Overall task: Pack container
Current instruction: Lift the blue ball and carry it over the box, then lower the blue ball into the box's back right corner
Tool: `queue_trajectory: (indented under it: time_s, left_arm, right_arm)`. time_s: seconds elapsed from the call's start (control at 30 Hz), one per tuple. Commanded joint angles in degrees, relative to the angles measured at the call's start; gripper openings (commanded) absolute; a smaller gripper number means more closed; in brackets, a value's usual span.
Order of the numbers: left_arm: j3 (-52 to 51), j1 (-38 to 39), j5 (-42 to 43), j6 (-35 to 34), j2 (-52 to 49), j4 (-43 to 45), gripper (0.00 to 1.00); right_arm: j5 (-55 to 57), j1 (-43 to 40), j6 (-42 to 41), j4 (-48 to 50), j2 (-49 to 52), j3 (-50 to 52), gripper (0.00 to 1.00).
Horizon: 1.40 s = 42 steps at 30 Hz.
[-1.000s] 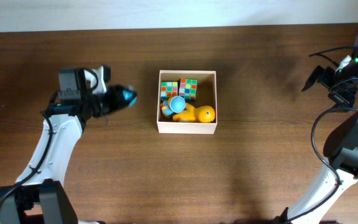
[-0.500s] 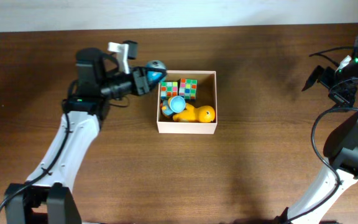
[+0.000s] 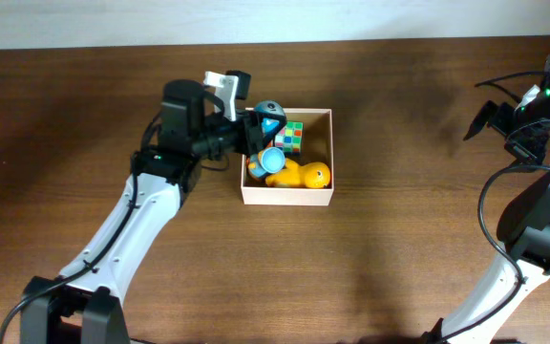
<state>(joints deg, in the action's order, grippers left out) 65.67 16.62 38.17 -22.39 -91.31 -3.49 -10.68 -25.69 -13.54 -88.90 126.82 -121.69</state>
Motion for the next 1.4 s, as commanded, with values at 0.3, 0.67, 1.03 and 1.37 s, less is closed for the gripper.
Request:
queue_trajectory:
  time_s: [0.3,0.67,1.03,1.37]
  left_arm:
    - [1.90,9.05,-16.02,15.06,-0.31,-3.69,0.35]
    - [4.57,14.12,-25.55,17.94,-7.63,-4.61,0.33]
    - [16.39,14.14,-27.50,19.28,-12.07,-12.07,0.31]
    - [16.85,14.34,-25.03,19.23,-17.18,-11.61,0.32]
  right_arm:
    - [-0.72,0.17,-0.28,0.00,0.31,-0.09,0.99]
    - [-0.72,0.17,-0.28,-0.02,0.31,-0.11,0.99]
    - [-0.72,0.17,-0.26,-0.02,0.31,-0.09,0.99]
    - [-0.72,0.17,-0.26,-0.02,0.31,-0.09,0.99]
